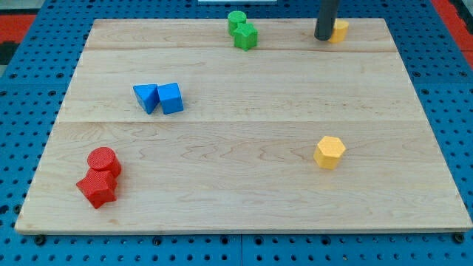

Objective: Slide the heart slightly towards the top right

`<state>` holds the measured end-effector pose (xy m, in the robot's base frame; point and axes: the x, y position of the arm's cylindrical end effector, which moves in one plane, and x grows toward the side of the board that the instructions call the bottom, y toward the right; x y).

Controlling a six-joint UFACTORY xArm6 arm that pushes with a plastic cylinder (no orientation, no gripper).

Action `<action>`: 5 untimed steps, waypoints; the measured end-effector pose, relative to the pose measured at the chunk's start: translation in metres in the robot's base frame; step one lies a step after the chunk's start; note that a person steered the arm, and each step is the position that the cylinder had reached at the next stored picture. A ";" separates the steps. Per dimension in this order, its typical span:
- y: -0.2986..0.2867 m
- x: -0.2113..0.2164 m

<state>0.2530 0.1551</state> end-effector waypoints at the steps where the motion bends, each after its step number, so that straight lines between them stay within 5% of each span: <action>1: -0.113 0.063; 2: -0.229 0.052; 3: -0.249 -0.009; 4: -0.197 -0.059; 5: -0.186 -0.059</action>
